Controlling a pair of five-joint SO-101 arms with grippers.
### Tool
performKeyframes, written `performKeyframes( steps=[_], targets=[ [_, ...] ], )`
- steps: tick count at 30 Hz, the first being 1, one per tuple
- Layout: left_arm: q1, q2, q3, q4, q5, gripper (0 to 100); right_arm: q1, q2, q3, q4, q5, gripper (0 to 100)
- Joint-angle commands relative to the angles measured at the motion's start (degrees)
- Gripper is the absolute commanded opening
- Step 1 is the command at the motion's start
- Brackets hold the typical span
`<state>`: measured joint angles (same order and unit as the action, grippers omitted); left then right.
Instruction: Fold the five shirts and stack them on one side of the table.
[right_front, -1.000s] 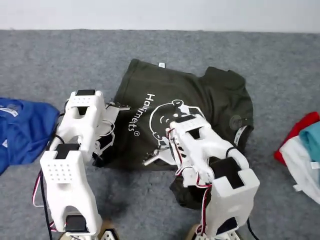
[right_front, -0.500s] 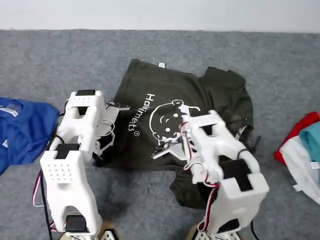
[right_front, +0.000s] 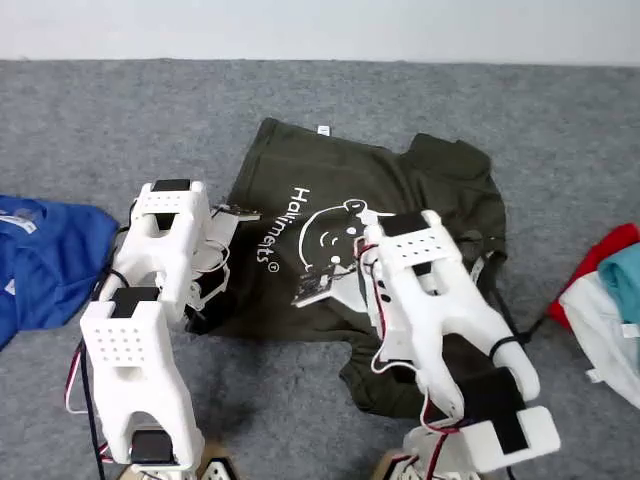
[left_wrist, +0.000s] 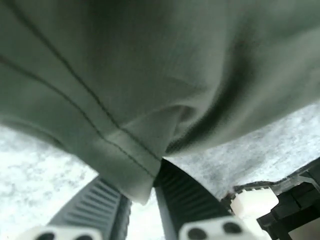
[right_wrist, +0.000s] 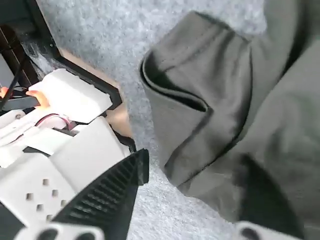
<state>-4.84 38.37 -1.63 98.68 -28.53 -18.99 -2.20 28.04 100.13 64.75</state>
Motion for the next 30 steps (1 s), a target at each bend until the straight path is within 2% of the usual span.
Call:
performKeyframes(
  steps=[1,8,21,30],
  targets=[
    [-0.79,0.7,-1.1,-0.26,-0.35,1,-2.15,-0.84,1.32,-0.92,-0.62,38.9],
    [-0.79,0.7,-1.01,-0.26,-0.35,1,-4.18,5.58,4.92,-7.78,-3.78,30.9],
    [-0.79,0.7,-1.01,0.35,-0.35,1,-4.62,11.65,5.01,-13.76,-5.98,30.7],
    [-0.79,0.7,-1.01,0.44,-0.35,1,-4.7,15.16,5.19,-13.49,-7.12,30.7]
  ],
)
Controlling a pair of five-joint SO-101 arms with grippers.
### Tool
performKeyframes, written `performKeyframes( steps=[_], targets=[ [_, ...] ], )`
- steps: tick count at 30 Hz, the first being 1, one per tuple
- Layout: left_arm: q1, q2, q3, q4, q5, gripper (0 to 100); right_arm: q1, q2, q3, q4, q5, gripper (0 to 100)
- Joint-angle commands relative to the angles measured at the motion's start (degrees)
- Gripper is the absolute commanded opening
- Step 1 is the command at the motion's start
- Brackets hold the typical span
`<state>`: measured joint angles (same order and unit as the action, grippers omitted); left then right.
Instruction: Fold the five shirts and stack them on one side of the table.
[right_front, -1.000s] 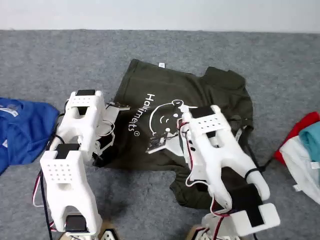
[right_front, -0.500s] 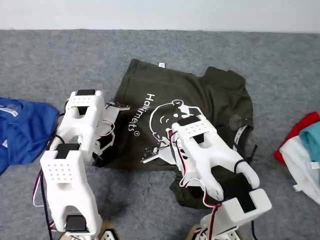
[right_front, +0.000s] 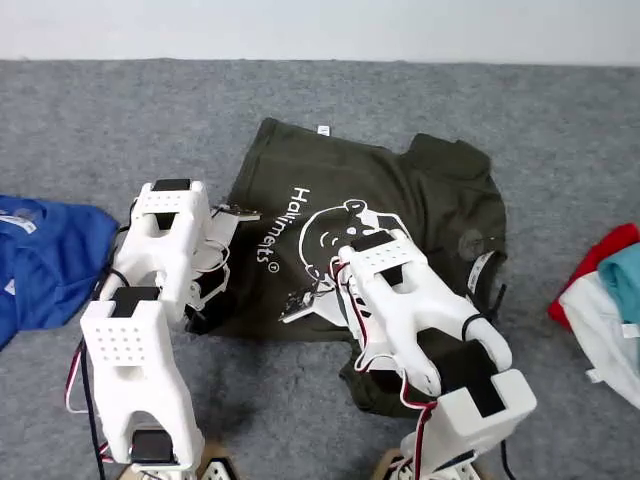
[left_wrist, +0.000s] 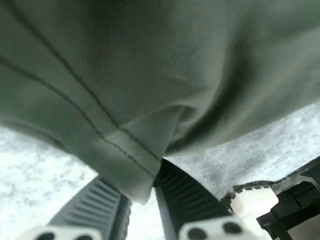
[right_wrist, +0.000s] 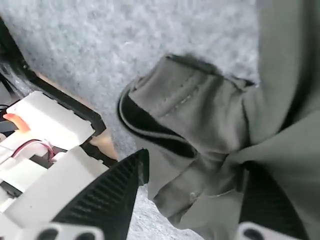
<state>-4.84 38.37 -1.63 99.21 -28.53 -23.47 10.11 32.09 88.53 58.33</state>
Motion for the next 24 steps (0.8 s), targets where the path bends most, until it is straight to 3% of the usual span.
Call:
performKeyframes(
  steps=[1,9,16,24],
  targets=[
    [-0.79,0.7,-1.01,-0.09,-0.35,1,-0.31,2.86,1.14,-1.89,-0.88,30.6],
    [-0.79,0.79,-1.01,-0.35,-0.35,1,-2.68,2.86,7.82,-5.05,-1.05,30.4],
    [-0.79,0.79,-1.01,-0.26,-0.35,1,-2.95,3.03,8.88,-8.22,-1.14,9.5],
    [-0.79,0.79,-1.01,-0.35,-0.35,1,-2.15,3.03,9.23,-8.92,-1.05,7.6]
  ],
)
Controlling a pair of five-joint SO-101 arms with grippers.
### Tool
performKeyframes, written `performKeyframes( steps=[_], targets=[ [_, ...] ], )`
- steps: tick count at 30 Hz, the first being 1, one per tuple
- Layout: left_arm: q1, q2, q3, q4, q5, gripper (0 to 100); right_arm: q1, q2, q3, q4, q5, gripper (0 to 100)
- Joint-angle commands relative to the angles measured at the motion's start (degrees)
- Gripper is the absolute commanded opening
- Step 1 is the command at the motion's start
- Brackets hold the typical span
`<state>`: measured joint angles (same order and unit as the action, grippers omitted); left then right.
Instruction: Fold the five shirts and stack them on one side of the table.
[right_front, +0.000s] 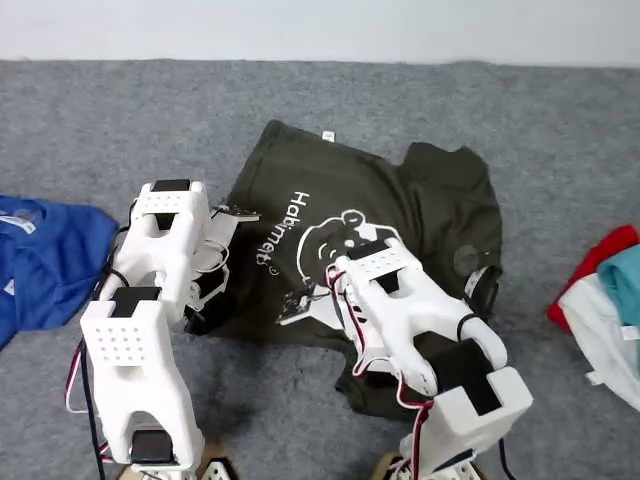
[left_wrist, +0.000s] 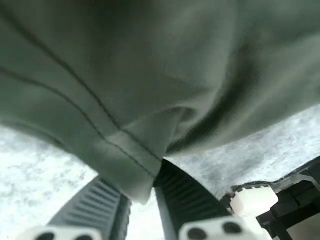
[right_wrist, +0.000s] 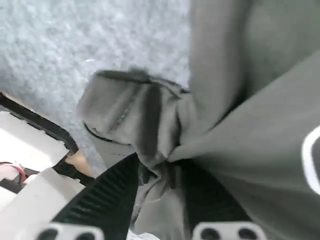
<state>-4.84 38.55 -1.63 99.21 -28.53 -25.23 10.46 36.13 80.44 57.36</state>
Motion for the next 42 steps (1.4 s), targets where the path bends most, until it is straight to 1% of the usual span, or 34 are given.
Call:
performKeyframes(
  steps=[1,3,5,9,13,16,21,29,36,40,42],
  targets=[
    [-0.79,0.62,-1.01,-0.35,-0.35,1,-0.31,2.59,4.92,-1.01,-0.09,6.6],
    [-0.79,0.62,-1.01,-0.18,-0.35,1,0.22,2.42,3.96,-0.4,-0.09,2.9],
    [-0.79,0.62,-1.01,-0.18,-0.35,1,1.1,2.42,2.99,0.92,0.18,1.4],
    [-0.79,0.62,-1.01,-0.18,-0.35,1,4.44,2.42,-1.85,3.03,0.26,1.8],
    [-0.79,0.62,-1.01,-0.18,-0.35,1,8.57,3.03,-6.59,2.86,0.26,4.1],
    [-0.79,0.62,-1.01,-0.18,-0.35,1,8.92,2.51,-9.14,4.79,0.26,4.1],
    [-0.79,-0.7,-2.51,0.0,-0.18,1,10.59,2.77,-18.11,10.07,0.26,3.9],
    [-0.62,-11.08,-4.7,1.32,5.98,1,15.34,2.51,-25.93,15.96,0.35,3.9],
    [-0.26,-18.64,-5.23,1.23,9.23,1,19.65,2.51,-28.4,15.43,0.35,3.9],
    [-0.35,-18.73,-10.86,0.88,12.66,1,22.9,3.03,-32.53,14.55,0.0,3.9],
    [-0.18,-17.67,-13.76,-0.7,15.21,1,24.57,2.95,-33.32,10.95,-0.18,3.9]
  ],
)
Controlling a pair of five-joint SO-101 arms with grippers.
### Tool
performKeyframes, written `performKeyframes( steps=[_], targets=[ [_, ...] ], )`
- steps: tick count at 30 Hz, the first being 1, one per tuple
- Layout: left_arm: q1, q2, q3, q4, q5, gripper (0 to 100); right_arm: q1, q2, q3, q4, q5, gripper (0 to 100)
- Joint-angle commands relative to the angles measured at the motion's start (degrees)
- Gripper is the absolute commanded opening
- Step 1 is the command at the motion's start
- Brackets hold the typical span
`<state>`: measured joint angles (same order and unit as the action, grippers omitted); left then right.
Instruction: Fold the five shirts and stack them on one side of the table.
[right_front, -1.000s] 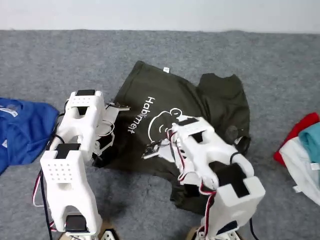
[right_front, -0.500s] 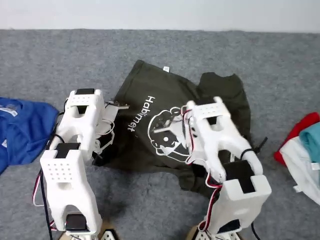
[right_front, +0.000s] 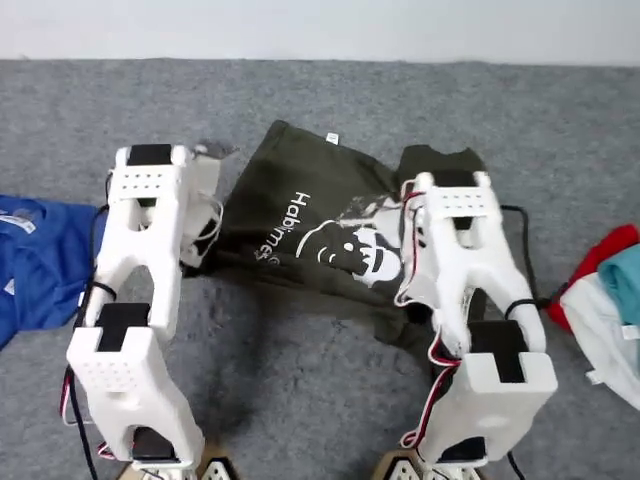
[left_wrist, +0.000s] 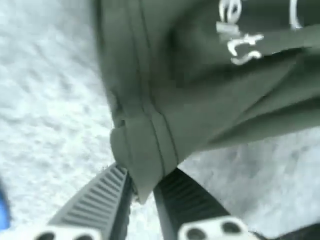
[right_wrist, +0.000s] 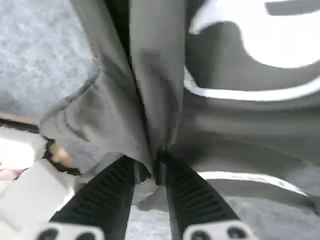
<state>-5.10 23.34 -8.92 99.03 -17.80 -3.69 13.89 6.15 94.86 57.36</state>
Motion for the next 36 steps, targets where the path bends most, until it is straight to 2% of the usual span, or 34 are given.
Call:
performKeyframes(
  steps=[1,10,16,20,22,26,32,36],
  targets=[
    [0.62,-1.58,-8.04,-1.14,5.89,1,3.91,-0.57,-3.34,-5.76,-0.18,3.9],
    [6.51,13.71,-31.78,-2.37,16.35,1,9.54,-0.31,-3.43,-26.68,-0.18,3.9],
    [6.24,27.52,-54.2,-2.37,21.71,1,9.54,1.01,-3.34,-43.12,-9.85,7.2],
    [3.78,34.02,-68.09,-2.02,26.2,2,8.84,4.26,-6.77,-40.22,-12.22,27.1],
    [3.08,35.16,-72.48,-1.05,26.64,2,8.84,5.67,-9.76,-36.53,-12.92,32.5],
    [3.08,33.49,-73.19,-0.26,26.99,8,9.01,7.52,-16.88,-31.43,-13.01,29.2],
    [3.16,33.76,-72.66,1.32,30.33,9,8.48,8.4,-25.58,-21.85,-12.84,28.5],
    [1.32,34.11,-72.22,0.97,30.59,9,8.84,8.31,-25.93,-21.49,-12.75,28.5]
  ],
)
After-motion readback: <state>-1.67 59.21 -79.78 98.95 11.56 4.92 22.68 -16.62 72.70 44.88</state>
